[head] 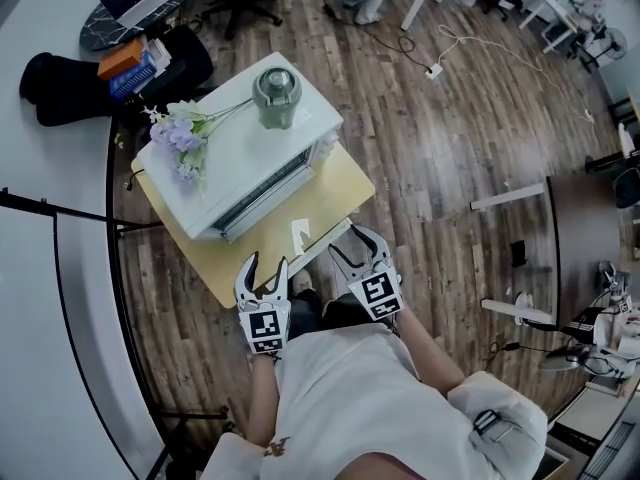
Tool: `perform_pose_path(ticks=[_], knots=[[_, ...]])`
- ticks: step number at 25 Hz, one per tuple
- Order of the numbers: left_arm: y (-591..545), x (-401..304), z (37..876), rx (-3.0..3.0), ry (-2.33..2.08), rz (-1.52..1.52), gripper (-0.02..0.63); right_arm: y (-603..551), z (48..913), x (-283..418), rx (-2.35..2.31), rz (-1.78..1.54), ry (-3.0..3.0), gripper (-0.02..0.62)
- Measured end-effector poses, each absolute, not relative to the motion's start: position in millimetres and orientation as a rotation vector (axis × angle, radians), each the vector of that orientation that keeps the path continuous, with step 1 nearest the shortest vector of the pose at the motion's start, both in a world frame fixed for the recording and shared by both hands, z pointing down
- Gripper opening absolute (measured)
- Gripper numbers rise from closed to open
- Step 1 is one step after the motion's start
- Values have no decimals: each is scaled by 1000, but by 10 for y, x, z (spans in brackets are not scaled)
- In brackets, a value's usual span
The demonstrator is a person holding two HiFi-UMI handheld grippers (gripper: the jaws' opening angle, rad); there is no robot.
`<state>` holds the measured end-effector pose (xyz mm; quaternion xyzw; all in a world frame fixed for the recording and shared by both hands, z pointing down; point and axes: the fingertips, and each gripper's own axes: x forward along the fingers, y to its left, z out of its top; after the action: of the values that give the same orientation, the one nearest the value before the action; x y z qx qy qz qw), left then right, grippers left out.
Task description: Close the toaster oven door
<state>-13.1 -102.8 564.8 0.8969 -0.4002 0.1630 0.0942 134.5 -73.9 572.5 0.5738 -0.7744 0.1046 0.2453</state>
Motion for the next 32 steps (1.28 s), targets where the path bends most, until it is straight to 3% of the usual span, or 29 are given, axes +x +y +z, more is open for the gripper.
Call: perform_pose_path(ticks=[32], knots=[[-656,-353,7333,2107,-1407,741,345,-902,7503,1928,974,428,-2061,294]])
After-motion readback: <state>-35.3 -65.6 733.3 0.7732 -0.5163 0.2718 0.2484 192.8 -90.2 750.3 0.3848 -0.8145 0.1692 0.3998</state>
